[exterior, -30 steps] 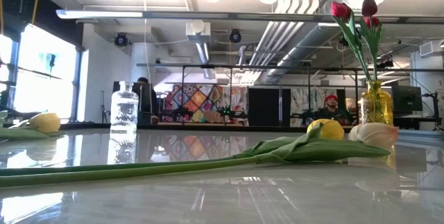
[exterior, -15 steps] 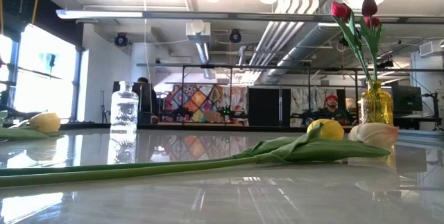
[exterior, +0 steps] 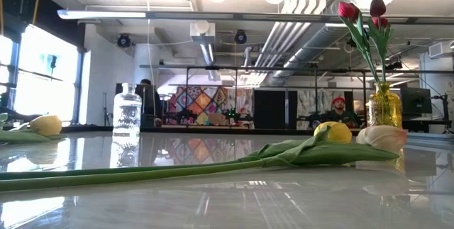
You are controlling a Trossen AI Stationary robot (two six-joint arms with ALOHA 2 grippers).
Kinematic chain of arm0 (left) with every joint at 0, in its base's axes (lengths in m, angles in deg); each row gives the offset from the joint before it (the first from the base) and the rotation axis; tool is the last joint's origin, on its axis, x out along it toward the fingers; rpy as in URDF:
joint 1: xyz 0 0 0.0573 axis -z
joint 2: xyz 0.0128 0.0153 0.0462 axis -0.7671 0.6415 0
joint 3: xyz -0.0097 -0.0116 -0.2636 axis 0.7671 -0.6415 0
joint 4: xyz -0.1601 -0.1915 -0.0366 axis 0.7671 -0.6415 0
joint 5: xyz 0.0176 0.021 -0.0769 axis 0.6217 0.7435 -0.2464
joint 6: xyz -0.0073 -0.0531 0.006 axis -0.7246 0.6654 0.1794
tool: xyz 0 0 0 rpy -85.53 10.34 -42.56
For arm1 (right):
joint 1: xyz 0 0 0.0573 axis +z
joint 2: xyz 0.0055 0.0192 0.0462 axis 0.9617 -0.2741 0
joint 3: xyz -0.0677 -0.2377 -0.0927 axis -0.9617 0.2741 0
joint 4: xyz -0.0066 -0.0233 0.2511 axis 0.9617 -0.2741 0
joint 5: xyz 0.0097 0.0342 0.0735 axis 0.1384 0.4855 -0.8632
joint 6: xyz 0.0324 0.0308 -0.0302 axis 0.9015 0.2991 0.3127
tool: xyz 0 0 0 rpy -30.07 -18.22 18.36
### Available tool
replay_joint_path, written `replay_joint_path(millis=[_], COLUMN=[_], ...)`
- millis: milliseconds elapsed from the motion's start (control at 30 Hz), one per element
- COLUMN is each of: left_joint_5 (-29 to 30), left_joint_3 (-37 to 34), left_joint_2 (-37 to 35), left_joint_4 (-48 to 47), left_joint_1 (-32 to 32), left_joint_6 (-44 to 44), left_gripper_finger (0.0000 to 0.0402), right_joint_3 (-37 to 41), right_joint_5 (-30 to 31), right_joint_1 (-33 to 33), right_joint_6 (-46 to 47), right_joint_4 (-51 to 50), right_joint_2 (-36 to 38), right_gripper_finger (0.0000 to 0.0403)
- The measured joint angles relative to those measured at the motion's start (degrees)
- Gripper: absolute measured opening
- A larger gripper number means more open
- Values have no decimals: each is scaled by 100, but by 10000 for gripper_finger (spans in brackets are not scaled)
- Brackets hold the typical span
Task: Sort flowers into vase by color
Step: Put the bottom light pink tulip into the transparent vase
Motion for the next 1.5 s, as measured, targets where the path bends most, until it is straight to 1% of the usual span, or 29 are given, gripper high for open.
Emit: replay_joint_path(millis=[133,233,333,567,767,933,1067,1200,1267,1367,1500], left_joint_5=[199,440,650,635,689,997,1185,1195,1199,1184,1177], left_joint_3=[-411,-557,-560,-560,-560,-562,-558,-557,-556,-507,-336], left_joint_2=[-2,0,-2,-2,41,101,90,90,90,90,90], left_joint_4=[511,580,516,398,365,355,443,726,785,763,513], left_joint_1=[216,367,484,719,924,1089,1191,1252,1291,1367,1513], left_joint_6=[381,446,379,14,487,752,835,1082,1249,1532,1498], left_gripper_finger=[172,172,172,172,172,172,172,172,172,172,172], right_joint_3=[0,0,0,0,0,0,0,0,0,0,0], right_joint_5=[-101,-313,-586,-898,-897,-944,-901,-597,-394,-251,-210], right_joint_1=[85,87,85,85,85,150,344,706,914,1191,1491], right_joint_6=[45,90,101,10,-17,-7,-11,150,332,801,1376], right_joint_4=[-13,-9,0,280,349,403,442,441,437,442,438], right_joint_2=[-220,-430,-621,-778,-776,-773,-773,-781,-820,-977,-1352], right_gripper_finger=[0,0,0,0,0,0,0,0,0,0,0])
